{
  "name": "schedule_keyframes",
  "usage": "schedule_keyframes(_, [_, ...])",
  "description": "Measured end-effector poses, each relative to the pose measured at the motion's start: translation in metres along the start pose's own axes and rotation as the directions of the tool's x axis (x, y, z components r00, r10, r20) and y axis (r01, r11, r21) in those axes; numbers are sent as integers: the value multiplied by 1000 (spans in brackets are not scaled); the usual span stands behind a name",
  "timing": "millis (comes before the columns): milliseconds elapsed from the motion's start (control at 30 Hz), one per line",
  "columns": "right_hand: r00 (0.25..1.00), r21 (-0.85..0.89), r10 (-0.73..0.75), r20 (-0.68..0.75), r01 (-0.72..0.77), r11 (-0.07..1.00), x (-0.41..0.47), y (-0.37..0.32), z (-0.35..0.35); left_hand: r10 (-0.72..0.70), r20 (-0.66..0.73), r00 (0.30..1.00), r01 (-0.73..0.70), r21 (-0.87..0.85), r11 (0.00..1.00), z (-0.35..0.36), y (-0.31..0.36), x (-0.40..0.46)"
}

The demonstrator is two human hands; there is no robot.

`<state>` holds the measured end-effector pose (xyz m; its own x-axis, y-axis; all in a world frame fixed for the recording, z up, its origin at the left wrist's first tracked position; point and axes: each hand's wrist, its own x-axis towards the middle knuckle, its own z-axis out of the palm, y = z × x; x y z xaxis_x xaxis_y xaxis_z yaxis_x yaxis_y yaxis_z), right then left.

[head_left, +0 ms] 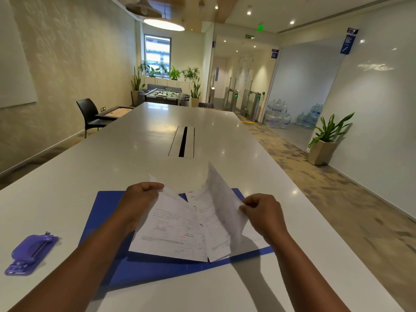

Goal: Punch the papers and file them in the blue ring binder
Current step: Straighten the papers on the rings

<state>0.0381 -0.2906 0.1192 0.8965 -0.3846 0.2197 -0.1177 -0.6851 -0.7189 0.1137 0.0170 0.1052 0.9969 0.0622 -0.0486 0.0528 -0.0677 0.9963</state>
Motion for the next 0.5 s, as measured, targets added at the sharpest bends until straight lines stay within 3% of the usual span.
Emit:
schedule_keyframes(167, [995,186,-97,27,90,978,-22,-40,28,86,34,996,-89,127,988,28,15,-6])
schedule_keyframes(267, [989,407,-13,149,-49,912,-30,-55,42,68,62,996,-79,208,975,36,22,-9])
schedule_keyframes(333, [971,508,21,239,-144,849,-35,-61,48,15,58,998,-24,170,985,39,25,-11])
schedule_keyframes(500, [957,550,40,286,-198,811,-41,-57,60,-83,4,997,82,121,989,35,16,-5])
